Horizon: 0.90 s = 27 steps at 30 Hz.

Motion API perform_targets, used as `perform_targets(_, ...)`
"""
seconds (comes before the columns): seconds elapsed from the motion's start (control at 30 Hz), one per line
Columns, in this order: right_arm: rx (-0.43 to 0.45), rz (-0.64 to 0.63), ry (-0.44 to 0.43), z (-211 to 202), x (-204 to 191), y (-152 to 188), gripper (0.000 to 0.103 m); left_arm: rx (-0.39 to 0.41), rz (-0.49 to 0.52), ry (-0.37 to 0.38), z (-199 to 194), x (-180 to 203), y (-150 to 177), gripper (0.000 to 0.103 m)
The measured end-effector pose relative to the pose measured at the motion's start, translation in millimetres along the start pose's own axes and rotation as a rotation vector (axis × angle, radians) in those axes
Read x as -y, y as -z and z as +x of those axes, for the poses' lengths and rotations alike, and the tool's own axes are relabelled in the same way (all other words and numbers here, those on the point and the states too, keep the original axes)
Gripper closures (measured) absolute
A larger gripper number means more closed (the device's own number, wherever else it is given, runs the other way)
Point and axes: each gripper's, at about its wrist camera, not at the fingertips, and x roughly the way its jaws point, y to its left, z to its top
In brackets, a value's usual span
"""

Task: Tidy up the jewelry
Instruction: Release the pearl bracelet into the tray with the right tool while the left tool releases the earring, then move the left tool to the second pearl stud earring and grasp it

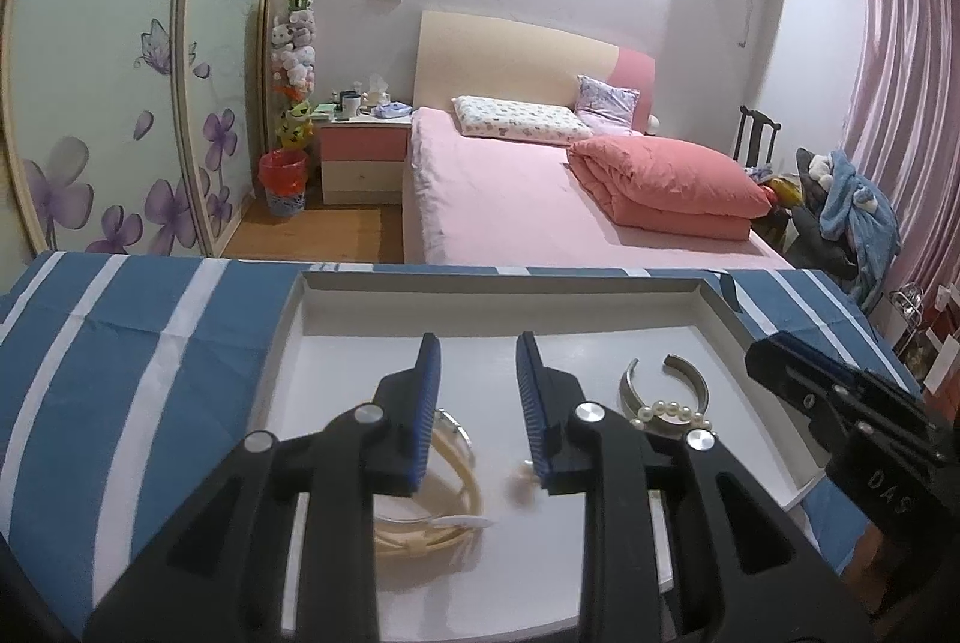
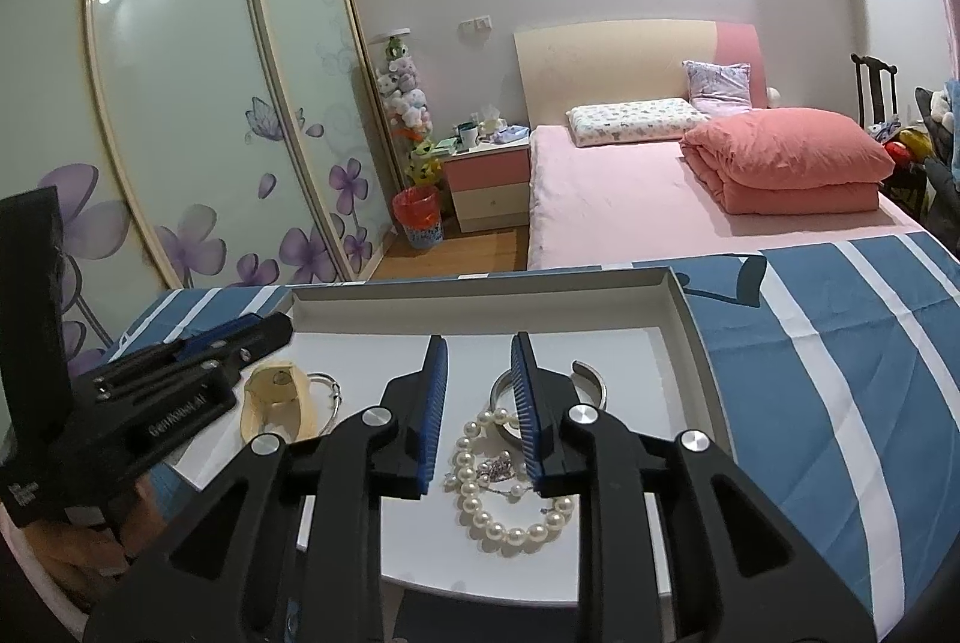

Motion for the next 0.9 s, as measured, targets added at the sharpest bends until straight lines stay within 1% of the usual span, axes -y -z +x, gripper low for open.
perform_targets(0.1, -0.005, -0.003, -0.001, 2, -1, 1, 0.080, 0.009, -0.014, -0.015, -5, -8, -1, 0.073)
perform_targets(0.33, -0.009, -0.010, -0.001, 1, -3, 2, 0.080, 0.009, -0.031, -0.048, -12, -27, 2, 0.073)
perform_targets(0.47, -0.012, -0.012, -0.002, 0, -5, 4, 0.080, 0.008, -0.029, -0.068, -22, -42, 7, 0.073)
perform_targets(0.5, -0.012, -0.016, -0.002, -2, -5, 4, 0.077, 0.008, -0.025, -0.077, -27, -48, 9, 0.073)
perform_targets(0.53, -0.012, -0.019, -0.002, -3, -6, 5, 0.071, 0.008, -0.023, -0.086, -31, -54, 11, 0.071)
perform_targets(0.57, -0.011, -0.022, -0.001, -5, -9, 8, 0.069, 0.007, -0.024, -0.094, -35, -61, 14, 0.070)
perform_targets(0.6, -0.010, -0.026, 0.000, -7, -10, 9, 0.067, 0.003, -0.028, -0.101, -40, -69, 16, 0.069)
perform_targets(0.67, -0.014, -0.035, -0.003, -9, -13, 11, 0.067, -0.009, -0.031, -0.108, -48, -83, 22, 0.068)
perform_targets(0.77, -0.018, -0.049, -0.007, -13, -18, 14, 0.067, -0.032, -0.016, -0.145, -59, -103, 32, 0.068)
perform_targets(0.9, -0.029, -0.058, -0.008, -15, -24, 18, 0.067, -0.088, 0.000, -0.156, -65, -123, 46, 0.069)
